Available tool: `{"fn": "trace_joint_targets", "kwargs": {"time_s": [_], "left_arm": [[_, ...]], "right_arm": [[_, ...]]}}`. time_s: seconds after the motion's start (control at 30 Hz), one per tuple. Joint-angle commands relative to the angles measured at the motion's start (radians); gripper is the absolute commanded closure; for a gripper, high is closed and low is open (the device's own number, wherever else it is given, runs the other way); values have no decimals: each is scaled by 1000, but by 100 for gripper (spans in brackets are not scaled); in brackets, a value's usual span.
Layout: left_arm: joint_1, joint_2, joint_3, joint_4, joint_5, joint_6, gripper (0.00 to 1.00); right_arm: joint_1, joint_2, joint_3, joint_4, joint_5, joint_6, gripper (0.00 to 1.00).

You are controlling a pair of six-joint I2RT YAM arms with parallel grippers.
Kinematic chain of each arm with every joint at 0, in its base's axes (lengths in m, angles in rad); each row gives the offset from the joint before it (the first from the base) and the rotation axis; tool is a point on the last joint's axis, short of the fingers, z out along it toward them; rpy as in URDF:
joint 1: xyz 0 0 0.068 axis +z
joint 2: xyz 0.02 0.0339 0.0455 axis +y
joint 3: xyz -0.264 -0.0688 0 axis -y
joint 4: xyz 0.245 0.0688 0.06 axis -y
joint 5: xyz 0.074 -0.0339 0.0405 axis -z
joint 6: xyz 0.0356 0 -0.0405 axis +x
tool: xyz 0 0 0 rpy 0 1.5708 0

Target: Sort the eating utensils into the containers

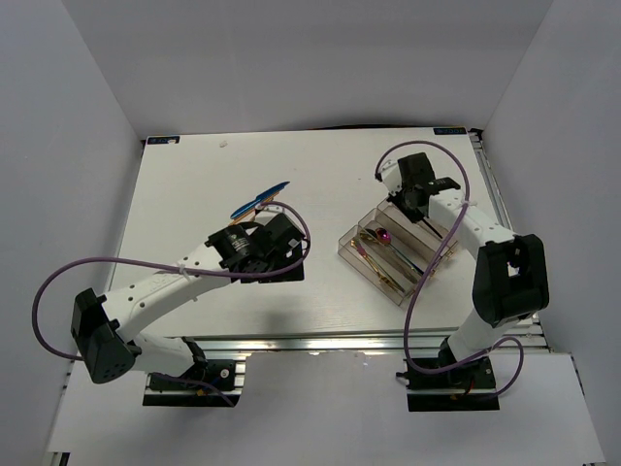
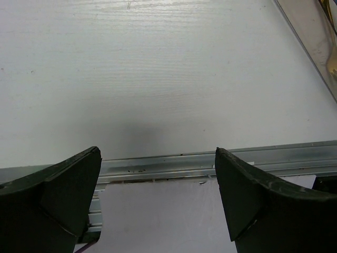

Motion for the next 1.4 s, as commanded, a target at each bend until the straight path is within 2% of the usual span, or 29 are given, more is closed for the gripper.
{"fn": "trace_joint_targets", "kwargs": {"time_s": [0.0, 0.4, 0.73, 0.77, 0.83, 0.87, 0.9, 0.97, 1.0, 1.03, 1.07, 1.23, 1.33, 1.37], "left_arm": [[11, -6, -5, 27, 18, 34, 2], [64, 49, 25, 50, 32, 103, 2], [182, 44, 25, 58, 69, 168, 2], [187, 44, 23, 58, 72, 171, 2], [195, 44, 18, 58, 72, 177, 2], [198, 44, 17, 59, 72, 178, 2], [204, 44, 15, 61, 72, 180, 2], [210, 43, 17, 64, 74, 185, 2], [219, 44, 18, 65, 72, 189, 2], [224, 44, 20, 67, 71, 194, 2], [230, 44, 28, 67, 72, 198, 2], [308, 70, 61, 73, 37, 270, 2], [401, 101, 84, 116, 26, 347, 2], [428, 112, 86, 137, 38, 372, 2]], "right_arm": [[-12, -36, -28, 53, -35, -51, 100], [-44, -46, -50, -16, -102, -42, 100], [-86, -85, -91, -61, -98, -25, 94], [-86, -88, -93, -61, -104, -27, 87], [-87, -97, -96, -62, -104, -28, 81], [-86, -100, -94, -59, -113, -27, 66], [-86, -103, -93, -58, -113, -25, 61], [-86, -111, -70, -61, -119, -18, 57], [-86, -114, -57, -67, -118, -15, 48], [-86, -120, -44, -73, -122, -10, 23], [-87, -125, -19, -76, -125, -5, 11], [-86, -164, 102, -72, -101, 86, 11], [-66, -193, 217, -93, -92, 263, 11], [-49, -197, 248, -111, -32, 357, 11]]}}
